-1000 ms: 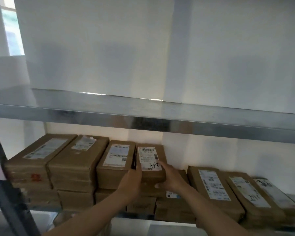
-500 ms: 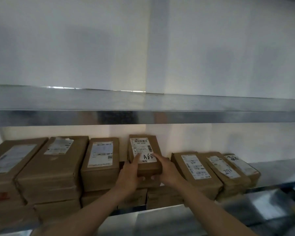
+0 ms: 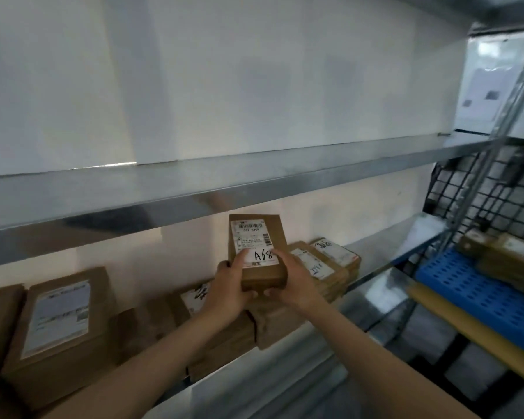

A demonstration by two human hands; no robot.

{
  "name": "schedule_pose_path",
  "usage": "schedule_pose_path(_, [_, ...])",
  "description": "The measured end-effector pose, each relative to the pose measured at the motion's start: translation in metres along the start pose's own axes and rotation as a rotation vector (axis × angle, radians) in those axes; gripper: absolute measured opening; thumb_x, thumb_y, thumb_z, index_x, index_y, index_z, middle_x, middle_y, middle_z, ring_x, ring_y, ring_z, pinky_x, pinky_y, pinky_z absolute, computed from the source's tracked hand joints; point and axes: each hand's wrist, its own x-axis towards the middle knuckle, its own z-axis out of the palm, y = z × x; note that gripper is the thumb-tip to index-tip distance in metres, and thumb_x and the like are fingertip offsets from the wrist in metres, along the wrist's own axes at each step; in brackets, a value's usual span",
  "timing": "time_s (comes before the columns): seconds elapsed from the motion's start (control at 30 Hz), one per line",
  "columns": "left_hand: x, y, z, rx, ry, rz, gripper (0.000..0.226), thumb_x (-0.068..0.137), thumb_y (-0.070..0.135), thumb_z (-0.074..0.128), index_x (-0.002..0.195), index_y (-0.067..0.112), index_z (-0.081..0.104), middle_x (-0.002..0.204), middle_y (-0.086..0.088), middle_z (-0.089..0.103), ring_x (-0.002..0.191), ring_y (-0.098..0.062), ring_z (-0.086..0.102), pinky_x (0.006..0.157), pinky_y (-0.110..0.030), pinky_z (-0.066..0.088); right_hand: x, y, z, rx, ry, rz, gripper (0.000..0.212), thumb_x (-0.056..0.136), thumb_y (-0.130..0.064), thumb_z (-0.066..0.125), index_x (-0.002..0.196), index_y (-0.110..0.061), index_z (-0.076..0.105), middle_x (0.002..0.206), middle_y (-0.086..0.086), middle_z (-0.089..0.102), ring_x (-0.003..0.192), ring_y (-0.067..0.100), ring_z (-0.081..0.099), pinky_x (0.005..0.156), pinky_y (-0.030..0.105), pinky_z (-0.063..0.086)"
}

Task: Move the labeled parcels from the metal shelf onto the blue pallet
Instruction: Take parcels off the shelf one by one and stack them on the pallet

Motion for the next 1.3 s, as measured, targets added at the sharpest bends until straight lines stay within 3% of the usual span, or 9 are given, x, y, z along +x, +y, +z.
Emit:
schedule_pose_path(0.17, [0.04, 0.06, 0.06, -0.049, -0.09, 0.109, 0.089, 0.079, 0.014, 0.069, 0.146, 0.03, 0.014, 0.14, -0.013, 0.037, 0.125, -0.026, 0.045, 0.108, -0.035, 0.038, -0.008, 0.057, -0.065, -0.04, 0.097, 0.135, 0.084, 0.074, -0.02, 0.073, 0.141, -0.026, 0.023, 0.144, 0.007, 0.031, 0.132, 0.024, 0.034, 0.111, 0.034, 0.031])
schedule_pose_path(0.33, [0.076, 0.126, 0.124, -0.091, -0.172, 0.21, 0.089, 0.079, 0.012, 0.07, 0.147, 0.027, 0.015, 0.143, -0.012, 0.033, 0.128, -0.024, 0.041, 0.104, -0.024, 0.034, -0.018, 0.117, -0.138, -0.036, 0.136, 0.218, 0.082, 0.075, -0.017, 0.072, 0.141, -0.024, 0.024, 0.144, 0.01, 0.028, 0.13, 0.026, 0.036, 0.107, 0.031, 0.035])
schedule_pose_path(0.67, [0.15, 0.252, 0.252, -0.111, -0.355, 0.363, 0.088, 0.077, 0.016, 0.072, 0.145, 0.029, 0.019, 0.134, -0.014, 0.04, 0.121, -0.025, 0.047, 0.101, -0.027, 0.039, -0.03, 0.242, -0.257, -0.07, 0.27, 0.443, 0.082, 0.076, -0.017, 0.07, 0.143, -0.026, 0.023, 0.144, 0.008, 0.025, 0.131, 0.023, 0.031, 0.106, 0.029, 0.031])
schedule_pose_path(0.93, [0.204, 0.303, 0.332, -0.117, -0.524, 0.456, 0.087, 0.078, 0.014, 0.071, 0.146, 0.025, 0.018, 0.136, -0.011, 0.038, 0.122, -0.023, 0.046, 0.096, -0.019, 0.039, -0.019, 0.324, -0.299, -0.077, 0.328, 0.601, 0.08, 0.077, -0.017, 0.069, 0.142, -0.027, 0.024, 0.141, 0.007, 0.028, 0.127, 0.022, 0.034, 0.103, 0.029, 0.033])
schedule_pose_path(1.07, [0.257, 0.325, 0.372, -0.079, -0.598, 0.512, 0.09, 0.076, 0.015, 0.073, 0.146, 0.023, 0.017, 0.141, -0.011, 0.036, 0.126, -0.025, 0.044, 0.1, -0.029, 0.043, 0.009, 0.359, -0.316, -0.067, 0.393, 0.683, 0.08, 0.078, -0.017, 0.069, 0.143, -0.026, 0.023, 0.14, 0.008, 0.029, 0.127, 0.023, 0.035, 0.103, 0.029, 0.034])
schedule_pose_path(1.3, [0.339, 0.353, 0.433, -0.072, -0.709, 0.567, 0.094, 0.075, 0.019, 0.074, 0.144, 0.03, 0.012, 0.141, -0.009, 0.033, 0.124, -0.023, 0.044, 0.099, -0.03, 0.046, 0.059, 0.407, -0.348, -0.061, 0.446, 0.783, 0.077, 0.079, -0.014, 0.068, 0.142, -0.023, 0.025, 0.142, 0.009, 0.026, 0.13, 0.024, 0.032, 0.106, 0.029, 0.033])
